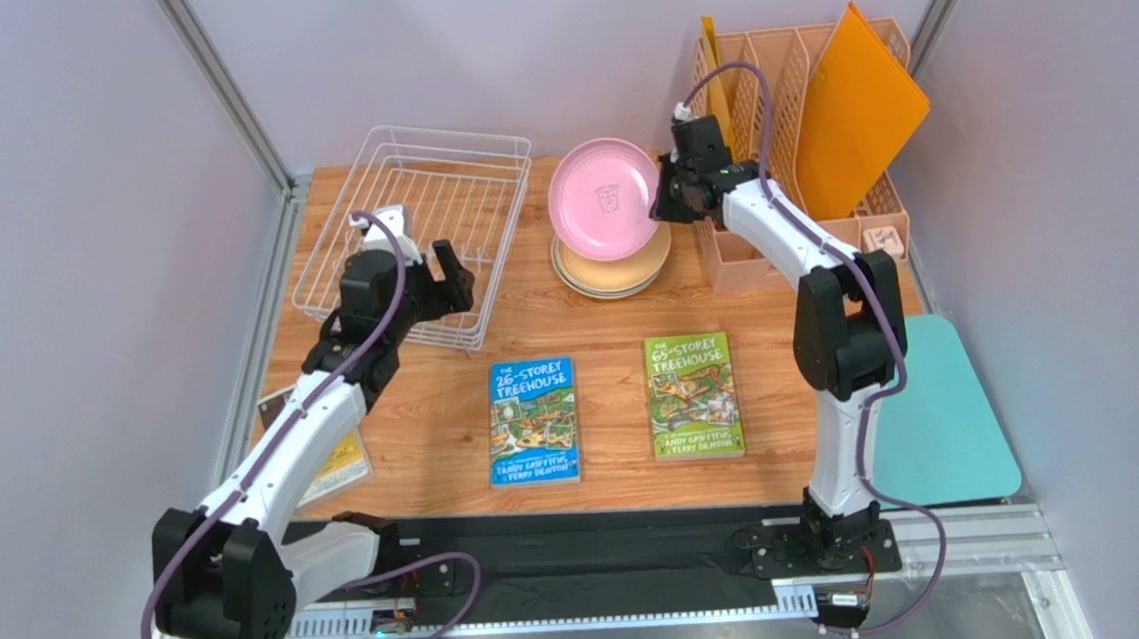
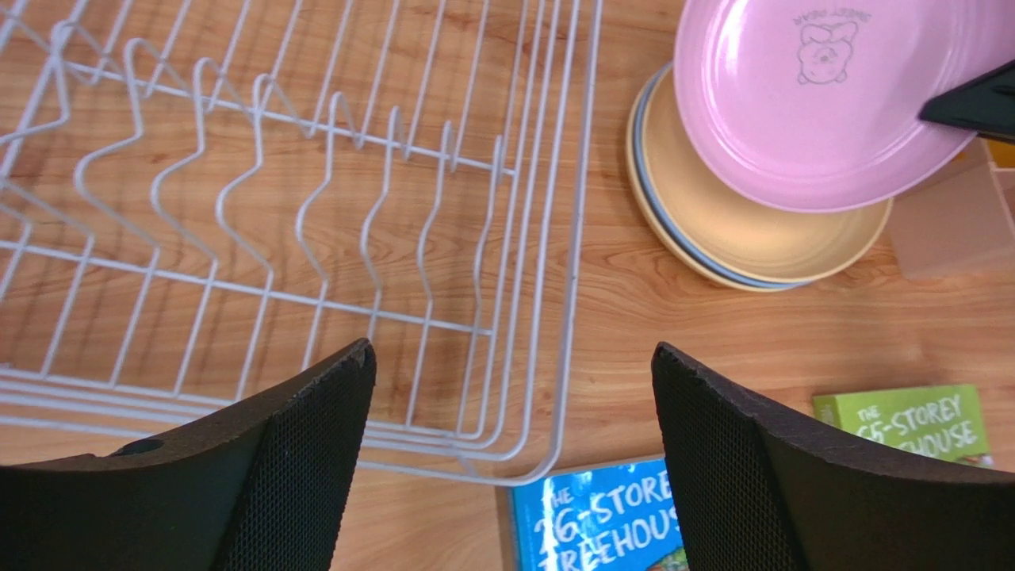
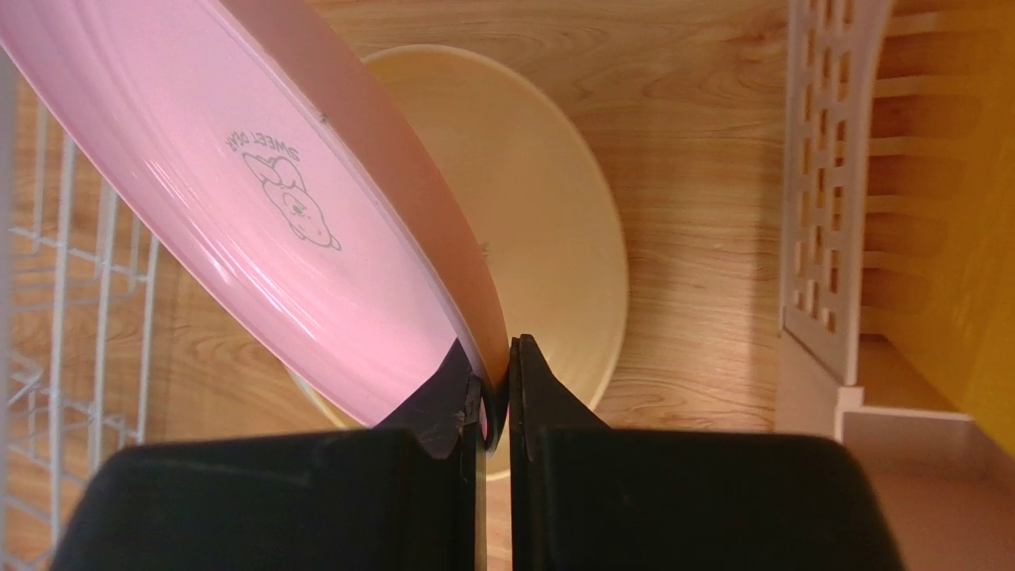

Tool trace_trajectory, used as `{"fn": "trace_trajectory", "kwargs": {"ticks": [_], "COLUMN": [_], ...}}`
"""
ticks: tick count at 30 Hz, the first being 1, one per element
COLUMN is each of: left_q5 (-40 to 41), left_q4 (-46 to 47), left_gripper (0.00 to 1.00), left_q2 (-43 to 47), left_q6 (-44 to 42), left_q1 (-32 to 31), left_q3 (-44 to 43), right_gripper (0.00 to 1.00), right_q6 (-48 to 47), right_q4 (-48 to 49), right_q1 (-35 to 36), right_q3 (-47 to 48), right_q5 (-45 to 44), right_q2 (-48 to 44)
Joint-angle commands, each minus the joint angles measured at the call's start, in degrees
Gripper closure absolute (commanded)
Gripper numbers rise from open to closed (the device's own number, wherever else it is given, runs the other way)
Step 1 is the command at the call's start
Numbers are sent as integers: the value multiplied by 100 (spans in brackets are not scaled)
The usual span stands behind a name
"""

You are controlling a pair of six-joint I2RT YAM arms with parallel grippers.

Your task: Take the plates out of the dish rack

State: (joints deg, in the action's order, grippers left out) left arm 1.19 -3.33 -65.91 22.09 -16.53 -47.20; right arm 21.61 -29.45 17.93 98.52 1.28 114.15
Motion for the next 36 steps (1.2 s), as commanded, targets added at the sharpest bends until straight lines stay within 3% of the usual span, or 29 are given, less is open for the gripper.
{"fn": "trace_trajectory", "kwargs": {"ticks": [1,8,15,18,22,27,36], "left_q5": [732,944,909,927,909,795,610], "left_q4": [298,527,483,474,378,149,114], "left_gripper": [8,1,1,1,1,1,1], "left_q2": [455,614,579,597,614,570,746], "left_q6": [-608,-750,-688,-679,-697,-671,-618], "left_q1": [-25,-25,-25,-25,-25,-25,-25], "left_q3": [281,396,413,422,370,238,281], "right_gripper": [98,92,75,73,60,50,47], "right_q6": [72,45,19,2,-86,-411,-983], "right_q4": [-227,-289,-342,-403,-430,-492,316], "right_q1": [-97,-141,-132,-132,-123,105,535], "right_q3": [501,537,282,194,-34,-612,-2010], "right_q5": [-40,4,363,548,733,-117,-1822], "right_q2": [327,486,433,371,74,-725,-2254]}}
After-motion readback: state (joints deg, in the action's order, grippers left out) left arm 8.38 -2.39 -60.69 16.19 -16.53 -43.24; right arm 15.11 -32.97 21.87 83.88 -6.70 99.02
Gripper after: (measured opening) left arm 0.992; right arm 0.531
